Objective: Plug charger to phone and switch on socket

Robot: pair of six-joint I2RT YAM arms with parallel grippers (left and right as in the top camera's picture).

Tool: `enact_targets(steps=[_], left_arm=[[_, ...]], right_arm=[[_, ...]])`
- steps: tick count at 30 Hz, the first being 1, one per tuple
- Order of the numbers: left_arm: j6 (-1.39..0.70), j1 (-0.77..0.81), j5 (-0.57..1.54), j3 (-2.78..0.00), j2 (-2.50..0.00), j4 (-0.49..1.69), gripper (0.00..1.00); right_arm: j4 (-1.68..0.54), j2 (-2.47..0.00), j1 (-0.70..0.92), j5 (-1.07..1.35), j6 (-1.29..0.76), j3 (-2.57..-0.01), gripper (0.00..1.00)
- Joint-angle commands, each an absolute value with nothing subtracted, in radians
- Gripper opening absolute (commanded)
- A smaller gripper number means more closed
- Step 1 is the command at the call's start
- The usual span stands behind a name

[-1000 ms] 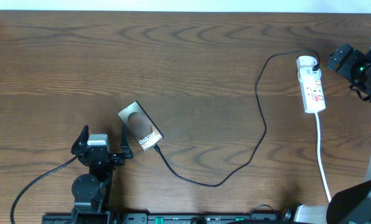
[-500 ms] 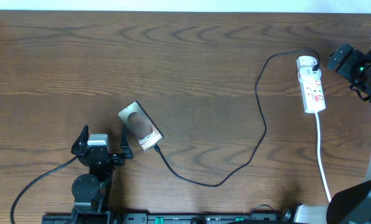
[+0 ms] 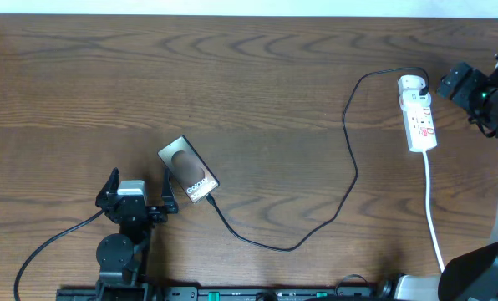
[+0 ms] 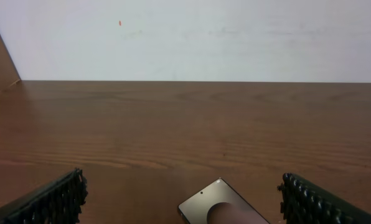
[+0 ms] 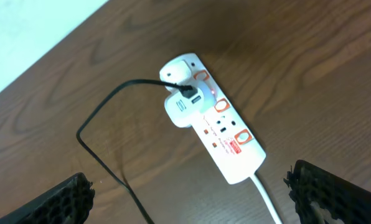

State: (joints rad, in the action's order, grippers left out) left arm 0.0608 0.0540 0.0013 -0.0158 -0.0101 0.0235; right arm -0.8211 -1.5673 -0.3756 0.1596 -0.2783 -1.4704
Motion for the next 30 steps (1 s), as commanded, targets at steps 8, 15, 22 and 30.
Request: enact_targets(steps=[8, 15, 22, 30], left_arm=[[0.078, 0.05, -0.004, -0.004, -0.005, 0.074, 0.98], [0.078, 0.05, -0.004, -0.004, -0.005, 0.074, 0.98], [0.078, 0.05, -0.004, -0.004, -0.005, 0.074, 0.98], [0.078, 0.05, -0.004, -0.004, -0.005, 0.074, 0.98]], right_arm=[[-0.575, -1.358, -0.285, 0.115, -0.275, -1.367, 0.99], [0.039, -1.091, -0.054, 0.103, 0.011, -0.941, 0.99], [0.321, -0.847, 0.018, 0.12, 0.037, -0.503, 0.99], [0.652, -0.519, 0.019, 0.12, 0.036, 0.002, 0.99]])
